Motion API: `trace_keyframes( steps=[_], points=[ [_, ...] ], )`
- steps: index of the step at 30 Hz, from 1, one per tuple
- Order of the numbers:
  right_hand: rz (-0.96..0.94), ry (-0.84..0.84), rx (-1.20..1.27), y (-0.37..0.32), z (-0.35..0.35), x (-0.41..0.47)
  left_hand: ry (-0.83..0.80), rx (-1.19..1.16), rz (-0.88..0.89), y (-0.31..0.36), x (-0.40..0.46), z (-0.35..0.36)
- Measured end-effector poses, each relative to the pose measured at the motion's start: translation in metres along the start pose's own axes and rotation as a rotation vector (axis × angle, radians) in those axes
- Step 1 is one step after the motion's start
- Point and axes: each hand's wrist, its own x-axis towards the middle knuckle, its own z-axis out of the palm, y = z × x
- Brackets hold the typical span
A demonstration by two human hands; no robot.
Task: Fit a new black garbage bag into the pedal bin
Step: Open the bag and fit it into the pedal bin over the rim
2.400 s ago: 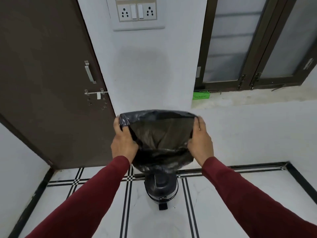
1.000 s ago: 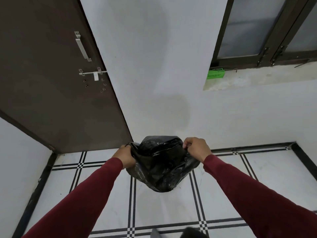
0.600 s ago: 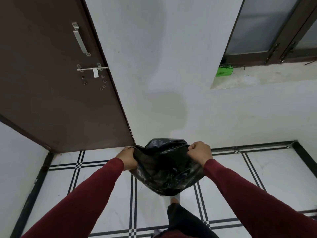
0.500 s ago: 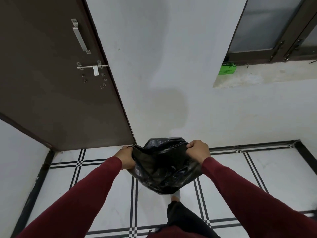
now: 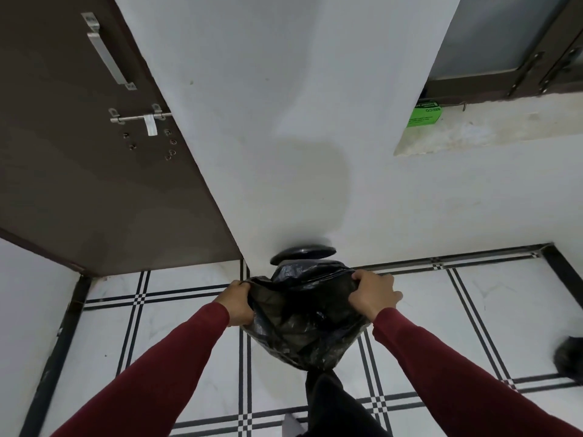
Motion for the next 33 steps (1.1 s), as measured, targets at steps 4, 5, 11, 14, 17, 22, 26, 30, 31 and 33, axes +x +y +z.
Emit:
trace_keyframes(
  steps=[4, 5, 11, 14, 17, 22, 26, 30, 31, 33],
  points=[
    [-0.064, 0.007, -0.109, 0.017, 0.005, 0.007, -0.047, -0.026, 0.012, 0.008, 0.013, 0.013],
    [-0.088, -0.002, -0.077, 0.020, 0.006, 0.011, -0.046, -0.038, 0.016, 0.010, 0.019, 0.016],
    [-0.102, 0.001, 0.105, 0.030, 0.027, 0.052, 0.060, -0.130, 0.051, 0.020, 0.061, 0.043],
    [-0.133, 0.021, 0.047, 0.038, 0.057, 0.081, 0.098, -0.110, 0.038, 0.020, 0.094, 0.073],
    [-0.248, 0.057, -0.215, 0.056, 0.107, 0.111, 0.170, 0.002, 0.002, 0.010, 0.135, 0.118],
    [-0.329, -0.322, -0.547, 0.097, 0.191, 0.154, -0.171, 0.262, -0.053, -0.020, 0.190, 0.195],
    [-0.214, -0.685, -0.427, 0.106, 0.234, 0.201, -0.389, 0.282, -0.072, -0.040, 0.241, 0.227],
    [-0.118, -0.600, -0.183, 0.096, 0.243, 0.258, -0.346, 0.127, 0.017, -0.035, 0.291, 0.224],
    [-0.104, -0.586, -0.120, 0.095, 0.242, 0.270, -0.313, 0.076, 0.025, -0.032, 0.302, 0.220],
    [-0.063, -0.594, -0.023, 0.095, 0.245, 0.291, -0.224, 0.034, 0.039, -0.032, 0.327, 0.217]
  ],
)
